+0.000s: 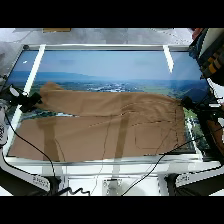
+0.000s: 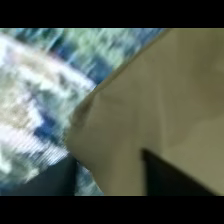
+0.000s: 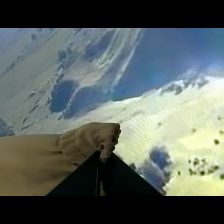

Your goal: Fold the clothes and pants, and hang the long-sleeved shirts on hangers.

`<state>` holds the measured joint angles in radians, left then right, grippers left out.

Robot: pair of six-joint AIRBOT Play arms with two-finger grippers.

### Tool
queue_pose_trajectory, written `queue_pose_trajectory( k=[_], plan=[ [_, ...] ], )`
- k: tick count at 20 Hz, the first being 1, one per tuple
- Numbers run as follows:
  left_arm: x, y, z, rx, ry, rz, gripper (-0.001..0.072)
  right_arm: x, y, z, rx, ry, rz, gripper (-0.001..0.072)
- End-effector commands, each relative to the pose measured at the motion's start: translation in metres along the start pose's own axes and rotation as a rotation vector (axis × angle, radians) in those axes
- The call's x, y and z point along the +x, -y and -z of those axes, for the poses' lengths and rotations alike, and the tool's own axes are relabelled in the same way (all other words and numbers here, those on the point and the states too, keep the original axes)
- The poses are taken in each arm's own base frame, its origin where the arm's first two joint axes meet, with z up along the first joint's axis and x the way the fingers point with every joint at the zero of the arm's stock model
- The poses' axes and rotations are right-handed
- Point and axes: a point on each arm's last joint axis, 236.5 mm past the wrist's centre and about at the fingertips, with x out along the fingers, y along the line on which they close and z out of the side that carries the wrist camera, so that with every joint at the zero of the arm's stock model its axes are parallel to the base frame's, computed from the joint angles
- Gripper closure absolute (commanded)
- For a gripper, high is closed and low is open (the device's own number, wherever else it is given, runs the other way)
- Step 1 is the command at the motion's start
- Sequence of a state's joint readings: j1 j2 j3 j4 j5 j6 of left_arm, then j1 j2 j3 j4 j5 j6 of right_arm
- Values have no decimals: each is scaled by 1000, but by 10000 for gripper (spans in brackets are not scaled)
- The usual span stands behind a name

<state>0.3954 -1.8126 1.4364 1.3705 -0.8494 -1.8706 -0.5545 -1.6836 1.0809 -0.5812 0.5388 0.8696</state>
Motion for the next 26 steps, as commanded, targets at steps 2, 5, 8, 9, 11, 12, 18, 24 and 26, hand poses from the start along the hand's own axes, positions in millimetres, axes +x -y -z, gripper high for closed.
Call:
queue_pose_trajectory(
  k=[2, 5, 8, 9, 11, 12, 18, 24, 26],
  plan=[
    [4, 13, -15, -38, 66, 60, 685, 0, 0, -1, 0, 2, 0, 684],
    [-40, 32, -62, -34, 260, 129, 688, -2, 0, -5, -2, 15, 4, 684],
    [-86, 26, -78, 44, 343, 83, 689, -6, 0, -14, -4, 47, 15, 684],
    [-90, 16, -71, 69, 314, 40, 689, -7, -3, -16, -3, 46, 9, 684],
    [-90, -9, -51, 111, 218, -66, 689, -9, -8, -17, -6, 45, -6, 684],
    [-88, -23, -38, 126, 159, -121, 690, -9, -10, -18, -6, 45, -10, 684],
    [-67, -65, 16, 89, -11, -261, 689, -9, -15, -14, -9, 21, -31, 684],
    [-53, -69, 34, 95, -40, -273, 689, -9, -20, -9, -14, 2, -46, 684],
    [-51, -65, 27, 99, -7, -256, 688, -6, -19, -15, -27, 32, -21, 684]
  ],
)
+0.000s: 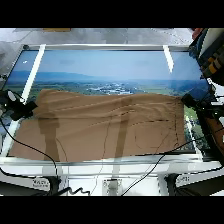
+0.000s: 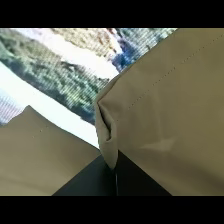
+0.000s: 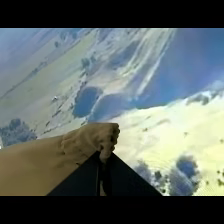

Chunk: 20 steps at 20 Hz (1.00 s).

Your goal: Fold the clothes and pants, and hang the long-sleeved shirts on hangers.

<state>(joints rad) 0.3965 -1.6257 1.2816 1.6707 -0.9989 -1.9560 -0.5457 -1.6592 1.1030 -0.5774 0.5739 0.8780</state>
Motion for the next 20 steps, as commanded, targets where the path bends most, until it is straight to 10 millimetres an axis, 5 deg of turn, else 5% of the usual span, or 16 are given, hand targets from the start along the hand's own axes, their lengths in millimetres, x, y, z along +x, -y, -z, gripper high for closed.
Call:
queue_pose_trajectory(
  k=[1, 7, 11, 12, 13, 14, 18, 19, 20],
  plan=[
    [2, 5, -9, -2, 47, 19, 688, 4, 1, -10, -21, 48, 38, 684],
    [-3, 31, -39, -29, 179, 112, 688, 8, -9, -52, -83, 241, 146, 685],
    [-6, 45, -40, -18, 197, 139, 687, 3, -27, -71, -94, 265, 105, 684],
    [-6, 48, -38, -15, 191, 143, 582, 3, -31, -69, -97, 253, 92, 612],
    [-6, 52, -34, -16, 177, 148, 208, 4, -35, -65, -100, 232, 74, 294],
    [-6, 55, -28, -20, 155, 155, 20, 5, -41, -60, -94, 206, 50, 155],
    [-22, 52, -2, 10, 59, 134, 18, -14, -63, -45, -114, 106, -34, 166],
    [-33, 50, 1, 62, 56, 130, 34, -27, -62, -46, -93, 90, -30, 199],
    [-47, 46, 6, 142, 50, 125, 168, -44, -58, -48, -80, 75, -17, 351]
  ],
)
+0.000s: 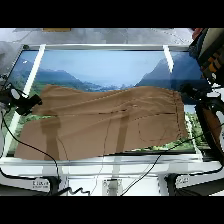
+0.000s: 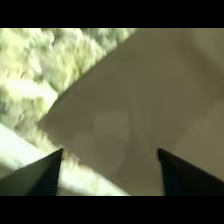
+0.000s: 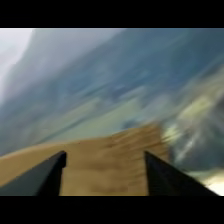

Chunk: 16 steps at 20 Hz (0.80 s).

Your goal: Fold the clothes and pants, and hang the long-sleeved shirts on hangers.

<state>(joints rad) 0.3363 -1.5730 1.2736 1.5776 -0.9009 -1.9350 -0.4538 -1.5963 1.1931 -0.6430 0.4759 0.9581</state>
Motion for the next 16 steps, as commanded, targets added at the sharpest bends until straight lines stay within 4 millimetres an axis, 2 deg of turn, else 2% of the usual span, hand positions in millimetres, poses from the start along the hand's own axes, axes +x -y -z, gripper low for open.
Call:
queue_pose_trajectory(
  k=[1, 2, 3, 7, 8, 9, 10, 12, 14, 15, 16],
  plan=[
    [-38, -4, 22, 204, -81, -10, 351, -48, 3, 0, 10, -96, 2, 539],
    [-53, -6, 29, 304, -104, -10, 603, -72, 10, 0, -20, -129, 15, 688],
    [-66, -8, 33, 368, -113, -9, 689, -95, 16, 2, -37, -164, 30, 684],
    [-130, -5, 25, 528, 5, 13, 687, -194, 56, 26, -24, -319, 177, 685],
    [-143, -6, 27, 583, 28, 15, 687, -217, 68, 37, -11, -363, 222, 685],
    [-152, -9, 33, 562, 46, 21, 688, -236, 77, 51, 13, -403, 254, 685],
    [-154, -12, 46, 537, 45, 41, 687, -252, 84, 69, 54, -439, 271, 685],
    [-146, -24, 84, 537, 1, 54, 687, -269, 89, 108, 157, -480, 272, 686],
    [-134, -36, 118, 573, -27, 51, 687, -261, 74, 142, 280, -457, 194, 677],
    [-128, -39, 128, 570, -22, 52, 687, -254, 66, 161, 338, -465, 159, 465],
    [-124, -41, 136, 568, -24, 52, 687, -247, 60, 180, 408, -489, 137, 187]
  ],
)
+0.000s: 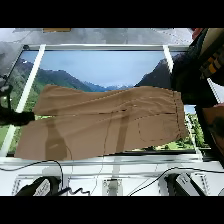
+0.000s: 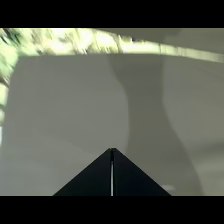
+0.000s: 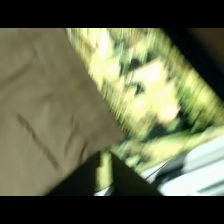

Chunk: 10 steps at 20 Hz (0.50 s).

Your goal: Fold the clothes and pants, and hang the long-sleeved shirts on hangers.

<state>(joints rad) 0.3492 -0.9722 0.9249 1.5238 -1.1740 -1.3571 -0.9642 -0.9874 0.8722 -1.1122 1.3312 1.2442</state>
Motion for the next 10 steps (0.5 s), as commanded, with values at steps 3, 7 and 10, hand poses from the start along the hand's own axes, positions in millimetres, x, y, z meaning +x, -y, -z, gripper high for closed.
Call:
queue_pose_trajectory(
  k=[3, 7, 10],
  plan=[
    [21, 11, 43, 30, -34, 17, 320, 52, -10, 80, 251, -138, -143, 142],
    [22, 9, 38, 31, -13, 8, 100, 79, -3, 83, 339, -78, -151, 145],
    [22, 6, 28, 31, 28, -2, 100, 96, 9, 80, 403, -51, -134, 146]
  ],
)
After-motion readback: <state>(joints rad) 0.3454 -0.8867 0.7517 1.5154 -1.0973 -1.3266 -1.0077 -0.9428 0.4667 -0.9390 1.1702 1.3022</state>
